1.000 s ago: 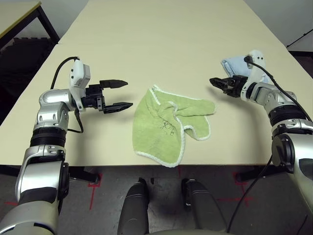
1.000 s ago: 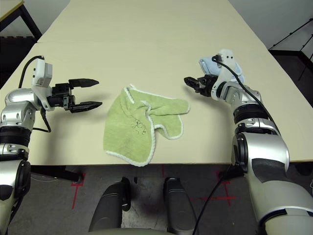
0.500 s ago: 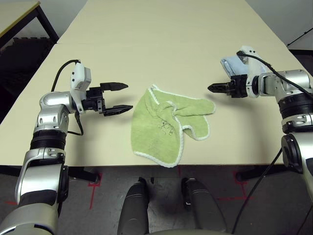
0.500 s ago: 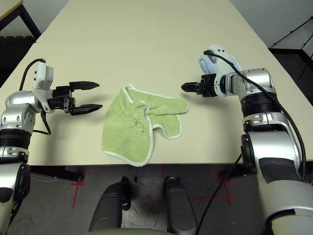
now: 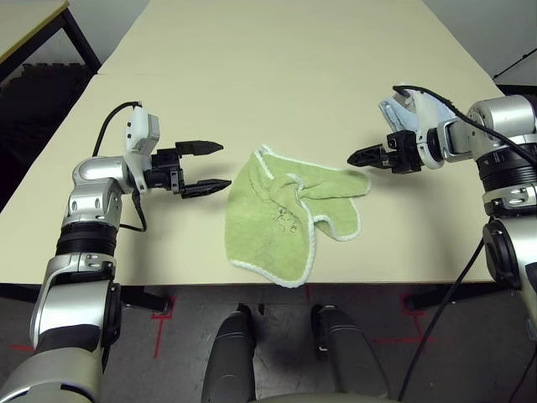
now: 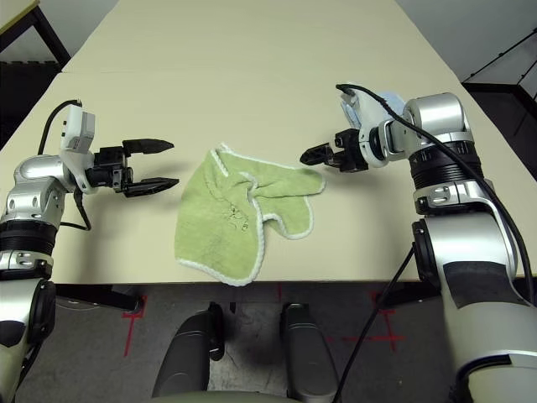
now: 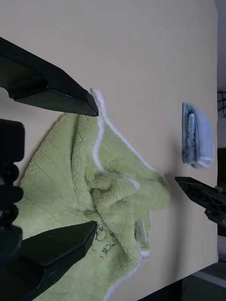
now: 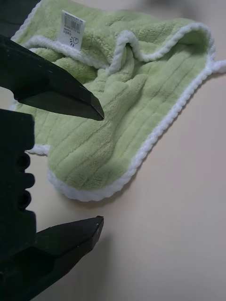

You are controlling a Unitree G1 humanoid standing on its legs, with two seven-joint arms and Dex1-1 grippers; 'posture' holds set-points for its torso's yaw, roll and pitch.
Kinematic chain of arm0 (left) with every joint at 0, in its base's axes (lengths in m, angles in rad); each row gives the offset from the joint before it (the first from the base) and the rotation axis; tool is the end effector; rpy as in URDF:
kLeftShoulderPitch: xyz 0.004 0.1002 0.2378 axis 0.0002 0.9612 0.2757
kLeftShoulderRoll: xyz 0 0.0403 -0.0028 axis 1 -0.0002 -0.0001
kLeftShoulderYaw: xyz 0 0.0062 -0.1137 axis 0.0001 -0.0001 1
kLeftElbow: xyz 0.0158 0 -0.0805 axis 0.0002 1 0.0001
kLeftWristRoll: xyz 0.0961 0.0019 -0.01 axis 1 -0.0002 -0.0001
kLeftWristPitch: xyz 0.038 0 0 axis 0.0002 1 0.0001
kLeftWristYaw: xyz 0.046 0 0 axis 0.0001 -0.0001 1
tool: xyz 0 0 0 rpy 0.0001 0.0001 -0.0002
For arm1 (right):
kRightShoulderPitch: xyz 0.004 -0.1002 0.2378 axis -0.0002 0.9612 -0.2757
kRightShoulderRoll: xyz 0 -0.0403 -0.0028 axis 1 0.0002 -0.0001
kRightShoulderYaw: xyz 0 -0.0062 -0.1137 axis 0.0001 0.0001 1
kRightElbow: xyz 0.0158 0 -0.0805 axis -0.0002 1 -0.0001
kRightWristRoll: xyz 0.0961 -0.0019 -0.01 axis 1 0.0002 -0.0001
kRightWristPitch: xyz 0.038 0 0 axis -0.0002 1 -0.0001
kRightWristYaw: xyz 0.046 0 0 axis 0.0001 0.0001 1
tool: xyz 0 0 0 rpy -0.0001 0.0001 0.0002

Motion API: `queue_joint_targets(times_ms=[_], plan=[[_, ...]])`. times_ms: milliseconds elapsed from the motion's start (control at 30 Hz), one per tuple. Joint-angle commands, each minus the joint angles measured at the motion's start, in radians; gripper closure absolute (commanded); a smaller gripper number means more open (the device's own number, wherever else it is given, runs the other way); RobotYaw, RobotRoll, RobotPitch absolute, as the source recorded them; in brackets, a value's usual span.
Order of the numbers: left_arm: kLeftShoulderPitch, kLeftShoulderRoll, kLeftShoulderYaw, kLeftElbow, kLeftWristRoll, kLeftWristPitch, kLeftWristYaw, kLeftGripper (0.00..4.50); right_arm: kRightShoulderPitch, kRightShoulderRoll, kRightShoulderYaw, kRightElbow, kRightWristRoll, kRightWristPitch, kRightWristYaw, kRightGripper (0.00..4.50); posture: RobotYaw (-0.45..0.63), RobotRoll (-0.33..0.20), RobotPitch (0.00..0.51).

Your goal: Fold the towel and set it aside.

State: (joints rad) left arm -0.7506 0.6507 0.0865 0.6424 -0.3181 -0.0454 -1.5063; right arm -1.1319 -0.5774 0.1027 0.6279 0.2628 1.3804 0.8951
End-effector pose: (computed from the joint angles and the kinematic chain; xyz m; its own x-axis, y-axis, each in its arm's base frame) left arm 0.3169 0.2942 0.1799 0.3273 -0.9340 -0.1435 0.9188 0.2792 0.2791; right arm 0.3402 -0.2283 0.2234 0.4750 0.5827 -0.6594 -0.4328 0.8072 0.4015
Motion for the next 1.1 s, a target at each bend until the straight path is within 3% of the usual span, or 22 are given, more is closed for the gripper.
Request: queue_joint_targets(times_ms=[33,667,800,1100], plan=[[0.015,0.001,-0.007,-0.021,-0.006,0.009,0.002,0.00,0.002,0.002,0.012,0.024,0.004,0.000,-0.020,0.03,-0.07,0.000,0.187],[0.036,0.005,-0.005,-0.060,-0.009,0.032,0.016,0.00,-0.054,0.041,0.127,0.220,-0.085,-0.195,0.038,0.03,-0.05,0.000,0.189],[0.036,0.005,-0.006,-0.064,-0.010,0.035,0.017,0.00,-0.044,0.040,0.152,0.207,-0.106,-0.215,0.047,0.98,-0.05,0.000,0.189],[0.035,0.002,-0.010,-0.063,-0.006,0.037,0.018,0.00,-0.037,0.047,0.162,0.208,-0.119,-0.215,0.067,4.42,-0.06,0.000,0.193]])
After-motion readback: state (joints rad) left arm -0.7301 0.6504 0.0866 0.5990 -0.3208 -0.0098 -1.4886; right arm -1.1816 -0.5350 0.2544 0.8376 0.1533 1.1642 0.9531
